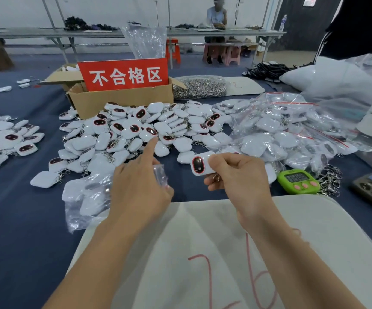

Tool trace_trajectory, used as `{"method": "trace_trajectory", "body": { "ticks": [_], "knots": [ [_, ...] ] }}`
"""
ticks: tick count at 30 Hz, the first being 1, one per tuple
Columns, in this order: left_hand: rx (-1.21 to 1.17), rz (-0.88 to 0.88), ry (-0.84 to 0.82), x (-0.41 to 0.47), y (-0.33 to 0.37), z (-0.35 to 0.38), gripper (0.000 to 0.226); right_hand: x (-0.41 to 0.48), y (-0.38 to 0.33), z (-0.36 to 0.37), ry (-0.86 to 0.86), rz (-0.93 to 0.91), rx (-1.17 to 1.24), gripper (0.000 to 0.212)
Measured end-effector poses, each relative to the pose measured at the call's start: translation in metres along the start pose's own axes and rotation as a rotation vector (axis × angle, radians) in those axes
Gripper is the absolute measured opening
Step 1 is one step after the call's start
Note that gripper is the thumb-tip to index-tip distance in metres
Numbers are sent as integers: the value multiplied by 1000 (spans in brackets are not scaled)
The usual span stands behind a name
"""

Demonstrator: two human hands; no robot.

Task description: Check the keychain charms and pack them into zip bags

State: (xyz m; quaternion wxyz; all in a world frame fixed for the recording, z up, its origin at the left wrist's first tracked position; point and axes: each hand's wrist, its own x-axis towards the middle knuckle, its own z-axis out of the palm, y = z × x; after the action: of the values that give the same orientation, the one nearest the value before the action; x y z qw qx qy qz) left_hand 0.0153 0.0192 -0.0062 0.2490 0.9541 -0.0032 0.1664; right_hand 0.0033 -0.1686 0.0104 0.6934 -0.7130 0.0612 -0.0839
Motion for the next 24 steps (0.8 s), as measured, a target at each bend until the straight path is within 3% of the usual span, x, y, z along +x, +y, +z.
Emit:
{"method": "trace_trajectory", "body": {
  "ticks": [4,10,15,19,21,24],
  "knots": [
    [-300,73,24,-12,21,5,110,-3,-1,5,29,-75,-38,18],
    [-451,171,-39,-22,35,11,120,-9,2,12,-122,-91,-55,12],
    [-381,303,-190,-23,38,11,121,-10,9,16,-178,-133,-313,22],
    [-313,417,-273,-23,36,8,116,-8,7,15,-349,48,-259,21],
    [-360,349,-204,-22,33,9,113,-10,4,16,-425,36,-255,19],
    [-425,147,44,-15,28,11,113,-6,3,12,-171,-92,-116,13]
  ]
}}
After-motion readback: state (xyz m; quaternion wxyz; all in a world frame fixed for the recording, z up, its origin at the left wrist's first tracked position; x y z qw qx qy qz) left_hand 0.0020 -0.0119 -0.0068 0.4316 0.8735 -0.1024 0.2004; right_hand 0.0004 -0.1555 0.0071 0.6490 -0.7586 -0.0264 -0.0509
